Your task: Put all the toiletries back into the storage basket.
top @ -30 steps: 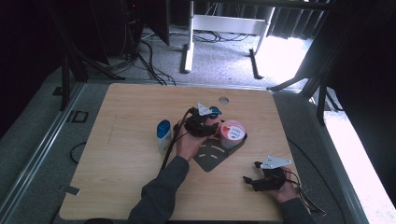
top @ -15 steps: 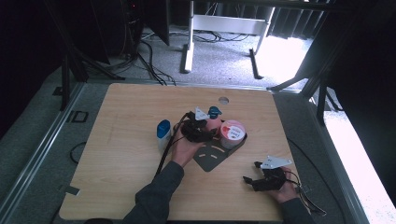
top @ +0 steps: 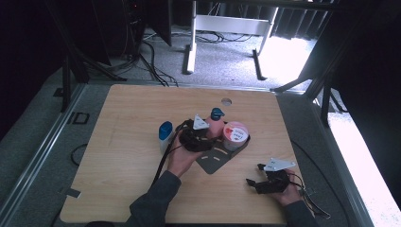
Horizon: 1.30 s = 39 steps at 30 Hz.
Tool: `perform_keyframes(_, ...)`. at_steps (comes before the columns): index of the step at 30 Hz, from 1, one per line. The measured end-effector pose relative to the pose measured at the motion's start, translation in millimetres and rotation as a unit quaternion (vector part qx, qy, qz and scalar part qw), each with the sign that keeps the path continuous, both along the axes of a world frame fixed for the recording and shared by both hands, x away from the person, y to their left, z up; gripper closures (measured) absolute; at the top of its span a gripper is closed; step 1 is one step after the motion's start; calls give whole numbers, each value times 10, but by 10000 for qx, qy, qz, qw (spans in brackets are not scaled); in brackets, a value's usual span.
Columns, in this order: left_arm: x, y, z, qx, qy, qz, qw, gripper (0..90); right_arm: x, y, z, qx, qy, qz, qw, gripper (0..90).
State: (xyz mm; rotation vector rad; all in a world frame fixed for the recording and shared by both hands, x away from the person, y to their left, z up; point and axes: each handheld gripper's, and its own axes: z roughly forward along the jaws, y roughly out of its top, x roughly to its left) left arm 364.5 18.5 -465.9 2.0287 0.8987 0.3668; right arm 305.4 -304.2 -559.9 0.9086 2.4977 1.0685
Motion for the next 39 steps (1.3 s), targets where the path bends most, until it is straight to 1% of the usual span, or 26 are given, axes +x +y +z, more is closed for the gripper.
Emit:
perform_keyframes(3, -39, 29, -5, -5, 20, -23, 10000, 496, 0, 0, 0, 1, 1, 0, 10000, 182)
perform_keyframes(14, -191, 108, 17, 35, -30, -125, 9999, 497, 0, 0, 0, 0, -6, 2, 10000, 183)
perform_keyframes(24, -288, 225, 88, 37, -129, -89, 9999, 497, -1, 2, -1, 12, -2, -7, 10000, 183)
perform_keyframes(34, -368, 372, 77, 113, -69, 2, 9999, 497, 1, 0, 0, -1, -5, 5, 10000, 183)
perform_keyframes(36, -382, 405, 84, 99, -60, 33, 9999, 497, 1, 0, 0, -1, -6, 6, 10000, 182)
perform_keyframes(39, -393, 443, 93, 6, -40, 81, 10000, 513, 1, 0, 0, 0, -4, 6, 10000, 183)
